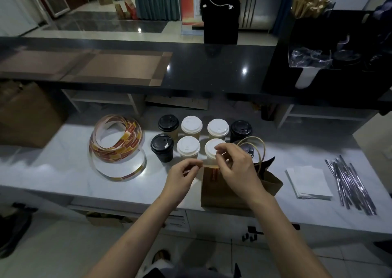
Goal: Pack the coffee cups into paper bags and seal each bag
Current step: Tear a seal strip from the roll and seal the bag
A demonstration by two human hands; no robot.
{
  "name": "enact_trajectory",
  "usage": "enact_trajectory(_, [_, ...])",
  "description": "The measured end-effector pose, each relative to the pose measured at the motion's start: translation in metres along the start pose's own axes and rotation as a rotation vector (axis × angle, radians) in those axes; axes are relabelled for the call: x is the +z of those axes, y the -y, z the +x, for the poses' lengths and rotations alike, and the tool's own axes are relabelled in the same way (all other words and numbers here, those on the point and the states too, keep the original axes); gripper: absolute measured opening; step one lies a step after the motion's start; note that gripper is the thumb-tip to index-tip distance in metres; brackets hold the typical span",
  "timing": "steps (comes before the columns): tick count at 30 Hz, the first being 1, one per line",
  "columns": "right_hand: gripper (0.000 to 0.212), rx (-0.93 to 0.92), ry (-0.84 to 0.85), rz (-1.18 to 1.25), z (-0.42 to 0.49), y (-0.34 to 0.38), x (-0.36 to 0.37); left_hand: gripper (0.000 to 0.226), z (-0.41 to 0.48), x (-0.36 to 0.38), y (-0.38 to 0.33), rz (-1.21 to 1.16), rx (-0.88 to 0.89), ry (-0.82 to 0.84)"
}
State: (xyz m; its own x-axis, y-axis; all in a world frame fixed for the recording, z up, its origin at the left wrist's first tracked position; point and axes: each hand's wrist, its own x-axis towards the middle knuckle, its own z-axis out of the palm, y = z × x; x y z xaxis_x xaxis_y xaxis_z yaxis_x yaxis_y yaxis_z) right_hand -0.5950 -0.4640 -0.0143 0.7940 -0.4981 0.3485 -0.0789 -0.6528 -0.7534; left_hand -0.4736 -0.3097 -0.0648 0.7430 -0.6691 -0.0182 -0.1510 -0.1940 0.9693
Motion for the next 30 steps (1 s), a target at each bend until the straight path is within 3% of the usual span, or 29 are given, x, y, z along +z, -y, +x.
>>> enact_trajectory(15, [0.018, -0.030, 0.038, -0.007, 0.043, 0.037, 0.087, 0.022, 0.038, -0.089, 0.034, 0.053, -0.083, -0.200])
enact_trajectory(30, [0.017, 0.025, 0.230, -0.092, 0.073, 0.045, 0.205, 0.007, 0.061, -0.193, 0.103, 0.302, -0.145, -0.115])
